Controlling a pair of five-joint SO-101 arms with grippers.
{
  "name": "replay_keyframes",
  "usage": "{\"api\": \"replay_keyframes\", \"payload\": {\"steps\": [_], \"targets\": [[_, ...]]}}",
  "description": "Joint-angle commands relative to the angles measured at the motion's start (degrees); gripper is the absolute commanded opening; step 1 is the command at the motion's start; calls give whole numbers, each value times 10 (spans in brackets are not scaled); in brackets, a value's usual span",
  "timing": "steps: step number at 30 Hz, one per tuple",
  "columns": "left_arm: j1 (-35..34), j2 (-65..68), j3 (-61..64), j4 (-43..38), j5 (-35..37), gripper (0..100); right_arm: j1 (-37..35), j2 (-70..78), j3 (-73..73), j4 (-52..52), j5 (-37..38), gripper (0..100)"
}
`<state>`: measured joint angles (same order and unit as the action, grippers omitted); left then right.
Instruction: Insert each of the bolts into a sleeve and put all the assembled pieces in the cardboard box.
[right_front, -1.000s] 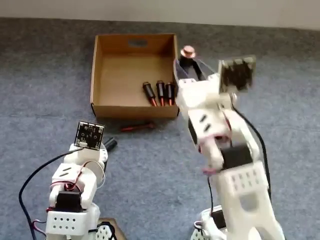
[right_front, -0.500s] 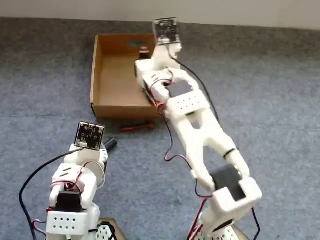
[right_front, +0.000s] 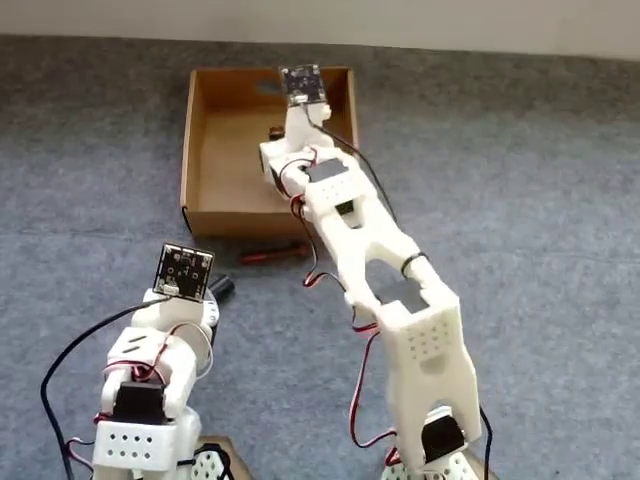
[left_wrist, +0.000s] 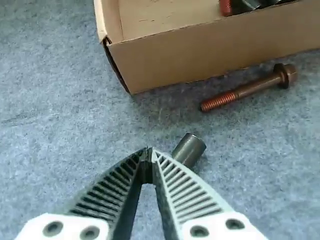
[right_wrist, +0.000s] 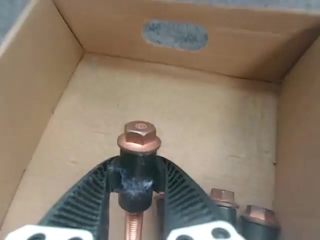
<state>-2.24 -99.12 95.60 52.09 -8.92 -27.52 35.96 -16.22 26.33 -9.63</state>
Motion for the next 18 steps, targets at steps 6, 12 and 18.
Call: {"api": "replay_keyframes", "payload": {"steps": [6,12,18], "targets": [[13,-5,-4,1,0,8,-15,25,-49,1,-4,5],[13,-5,-4,-1,0,8,-14,36,-49,37,-1,5],[13,-5,-4,1,0,8,14,36,-51,58,-1,5]]}}
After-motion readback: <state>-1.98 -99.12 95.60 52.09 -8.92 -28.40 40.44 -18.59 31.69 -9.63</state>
